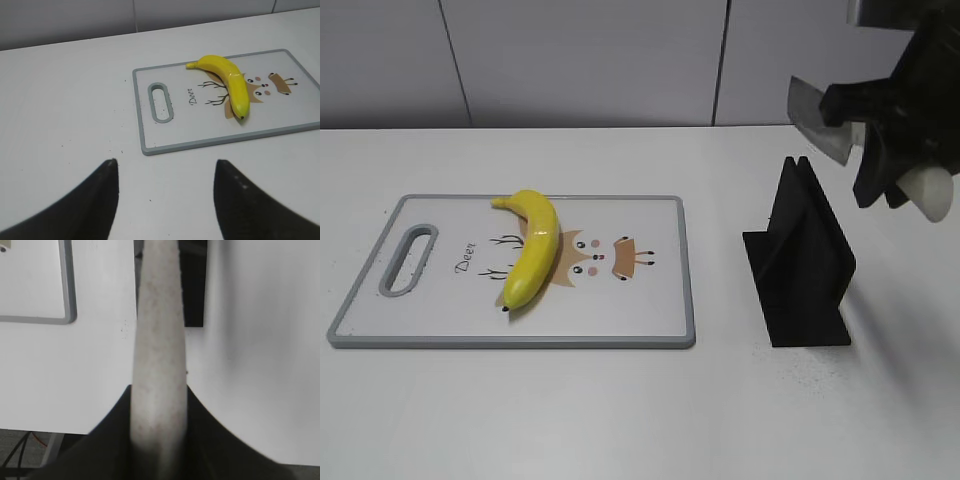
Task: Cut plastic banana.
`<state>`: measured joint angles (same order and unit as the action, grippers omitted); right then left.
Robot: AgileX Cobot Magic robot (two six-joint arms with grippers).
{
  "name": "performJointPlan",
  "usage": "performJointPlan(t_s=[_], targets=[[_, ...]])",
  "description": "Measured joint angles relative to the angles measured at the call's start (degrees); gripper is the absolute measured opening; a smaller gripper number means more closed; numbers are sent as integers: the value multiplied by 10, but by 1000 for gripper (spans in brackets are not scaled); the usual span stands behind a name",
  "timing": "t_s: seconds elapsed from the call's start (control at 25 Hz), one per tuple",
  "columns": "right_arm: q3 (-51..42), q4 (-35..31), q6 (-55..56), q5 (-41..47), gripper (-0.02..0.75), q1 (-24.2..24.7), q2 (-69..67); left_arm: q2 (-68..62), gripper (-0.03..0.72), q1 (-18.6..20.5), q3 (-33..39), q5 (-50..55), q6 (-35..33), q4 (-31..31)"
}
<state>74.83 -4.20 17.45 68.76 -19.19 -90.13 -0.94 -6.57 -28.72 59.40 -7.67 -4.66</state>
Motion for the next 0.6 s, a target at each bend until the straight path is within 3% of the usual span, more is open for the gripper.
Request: performJointPlan(t_s=[0.36, 0.48, 0.6], targets=[[80, 8, -70, 1, 185, 0, 0, 0, 578, 0, 0, 0, 0, 0], [94, 8, -145, 1, 185, 0, 0, 0, 560, 0, 0, 0, 0, 0], [104, 5, -298, 0, 185, 0, 0, 0, 537, 0, 0, 0, 0, 0]])
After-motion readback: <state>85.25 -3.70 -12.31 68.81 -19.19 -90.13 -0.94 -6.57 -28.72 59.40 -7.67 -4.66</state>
